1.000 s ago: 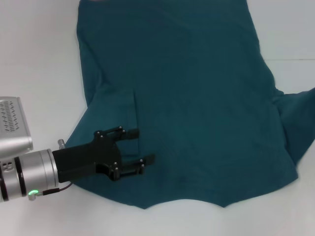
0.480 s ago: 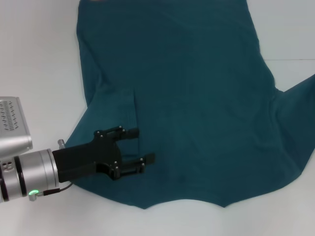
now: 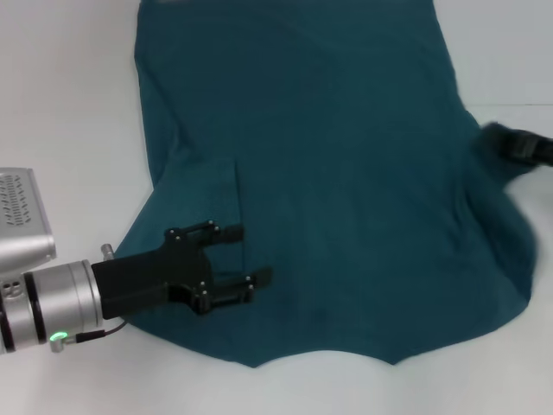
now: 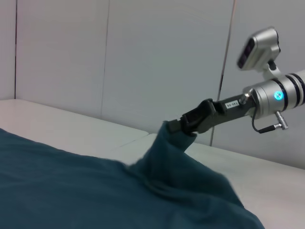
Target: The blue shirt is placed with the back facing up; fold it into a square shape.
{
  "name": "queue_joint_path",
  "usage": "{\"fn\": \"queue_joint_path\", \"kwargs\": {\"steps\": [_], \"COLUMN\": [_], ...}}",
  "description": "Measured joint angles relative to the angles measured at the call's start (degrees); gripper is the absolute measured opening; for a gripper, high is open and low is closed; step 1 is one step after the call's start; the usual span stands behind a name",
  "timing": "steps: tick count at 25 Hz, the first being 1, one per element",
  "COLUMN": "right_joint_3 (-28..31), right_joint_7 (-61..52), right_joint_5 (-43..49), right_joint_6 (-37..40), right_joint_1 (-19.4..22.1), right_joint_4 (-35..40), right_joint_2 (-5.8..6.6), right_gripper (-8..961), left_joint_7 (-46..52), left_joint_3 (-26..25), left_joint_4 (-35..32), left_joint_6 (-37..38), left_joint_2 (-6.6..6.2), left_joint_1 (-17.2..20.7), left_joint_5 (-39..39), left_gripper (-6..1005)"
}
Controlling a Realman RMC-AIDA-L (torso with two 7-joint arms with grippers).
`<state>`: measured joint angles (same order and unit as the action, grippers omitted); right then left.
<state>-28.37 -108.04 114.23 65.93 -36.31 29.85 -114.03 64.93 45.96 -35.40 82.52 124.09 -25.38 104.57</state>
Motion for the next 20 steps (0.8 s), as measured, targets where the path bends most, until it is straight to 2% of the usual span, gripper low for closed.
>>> {"fn": "queue_joint_path", "kwargs": {"steps": [3, 6, 10, 16, 18, 20], "right_joint_3": [-5.15, -9.15, -10.02, -9.08, -8.73, -8.40], "right_joint_7": [-0.88, -1.10, -1.96, -3.13, -3.13, -3.14], "right_joint_5": [0.21, 0.29, 0.18, -0.06, -0.07, -0.09], "right_joint_6": [0.70, 0.62, 0.29, 0.28, 0.29, 0.40], "right_joint_1": [-3.00, -4.28, -4.16, -2.63, -2.11, -1.70], "right_joint_4": [-0.19, 0.70, 1.91, 2.13, 2.38, 2.71], "right_joint_2": [-1.91, -3.41, -3.82, -2.53, -2.33, -2.25], "right_gripper": [21, 22, 24, 246, 490, 569], "left_joint_7": [0.02, 0.02, 0.02, 0.02, 0.02, 0.09], "left_joint_3": [-0.01, 0.01, -0.01, -0.08, -0.12, -0.16], "left_joint_4": [-0.02, -0.03, -0.01, 0.04, 0.06, 0.07], "left_joint_6": [-0.09, -0.13, -0.38, -0.50, -0.52, -0.53], "left_joint_2": [0.00, -0.05, -0.08, -0.01, 0.00, 0.01], "left_joint_1": [-0.02, -0.09, 0.06, 0.24, 0.24, 0.23], "left_joint_5": [0.00, 0.00, 0.01, 0.01, 0.01, 0.01], "left_gripper": [770, 770, 770, 770, 770, 770]}}
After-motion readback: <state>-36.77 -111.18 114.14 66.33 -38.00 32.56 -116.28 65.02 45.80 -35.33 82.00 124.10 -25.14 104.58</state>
